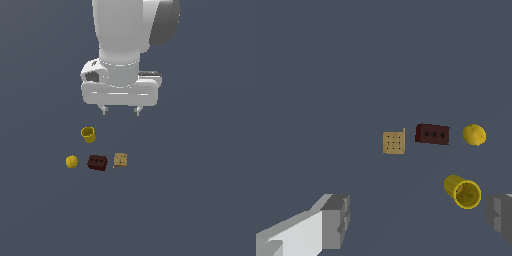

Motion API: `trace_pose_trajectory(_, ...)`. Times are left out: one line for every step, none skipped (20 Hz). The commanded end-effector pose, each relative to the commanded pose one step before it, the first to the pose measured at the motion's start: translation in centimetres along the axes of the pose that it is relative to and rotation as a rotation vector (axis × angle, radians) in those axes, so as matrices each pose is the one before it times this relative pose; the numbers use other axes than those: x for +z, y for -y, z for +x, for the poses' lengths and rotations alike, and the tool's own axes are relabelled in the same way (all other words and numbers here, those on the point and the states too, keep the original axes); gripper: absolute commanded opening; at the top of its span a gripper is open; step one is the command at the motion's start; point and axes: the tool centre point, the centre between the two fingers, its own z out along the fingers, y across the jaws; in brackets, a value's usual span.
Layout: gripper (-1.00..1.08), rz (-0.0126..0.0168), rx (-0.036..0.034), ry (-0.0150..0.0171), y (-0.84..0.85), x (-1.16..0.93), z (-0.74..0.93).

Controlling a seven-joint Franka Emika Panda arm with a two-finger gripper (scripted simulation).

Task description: Pick up a designated object from a clutter of objects.

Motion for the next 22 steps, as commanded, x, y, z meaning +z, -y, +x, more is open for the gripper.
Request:
trace_pose_trajectory(1.0,0.0,0.0,0.0,-0.001,0.0,0.0)
trace_pose_trajectory(1.0,0.00009,-0.00097,-0.00004,0.023,-0.004,-0.002)
trace_pose_trajectory(1.0,0.00029,-0.00266,-0.00008,0.055,-0.011,-0.006)
trace_pose_trajectory(1.0,0.0005,-0.00455,-0.00015,0.1,-0.019,-0.011)
trace_pose_trajectory(1.0,0.00069,-0.00632,-0.00021,0.14,-0.028,-0.016)
trace_pose_trajectory(1.0,0.00089,-0.00818,-0.00029,0.185,-0.039,-0.022)
trace_pose_trajectory(1.0,0.0011,-0.01013,-0.00038,0.238,-0.055,-0.031)
trace_pose_trajectory(1.0,0.00108,-0.01008,-0.00041,0.252,-0.064,-0.035)
trace_pose_trajectory(1.0,0.0009,-0.00849,-0.00039,0.228,-0.065,-0.036)
trace_pose_trajectory(1.0,0.00072,-0.00693,-0.00036,0.205,-0.066,-0.036)
trace_pose_trajectory(1.0,0.00053,-0.00527,-0.00032,0.177,-0.065,-0.036)
trace_pose_trajectory(1.0,0.00035,-0.00363,-0.00028,0.15,-0.063,-0.036)
trace_pose_trajectory(1.0,0.00016,-0.00181,-0.00022,0.112,-0.057,-0.033)
trace_pose_trajectory(1.0,0.0,0.0,0.0,0.056,-0.028,-0.017)
trace_pose_trajectory(1.0,-0.00016,0.00137,-0.00005,-0.041,0.002,0.0)
trace_pose_trajectory(1.0,-0.00005,0.00068,0.00014,-0.068,0.039,0.023)
trace_pose_trajectory(1.0,0.0,0.0,0.0,-0.095,0.05,0.031)
trace_pose_trajectory(1.0,0.00024,-0.00147,0.00042,-0.083,0.092,0.056)
trace_pose_trajectory(1.0,0.00026,-0.00192,0.00025,-0.122,0.102,0.062)
trace_pose_trajectory(1.0,0.00038,-0.00289,0.00033,-0.136,0.128,0.077)
trace_pose_trajectory(1.0,0.00045,-0.00354,0.00037,-0.166,0.152,0.09)
trace_pose_trajectory(1.0,0.00054,-0.00426,0.00043,-0.19,0.178,0.103)
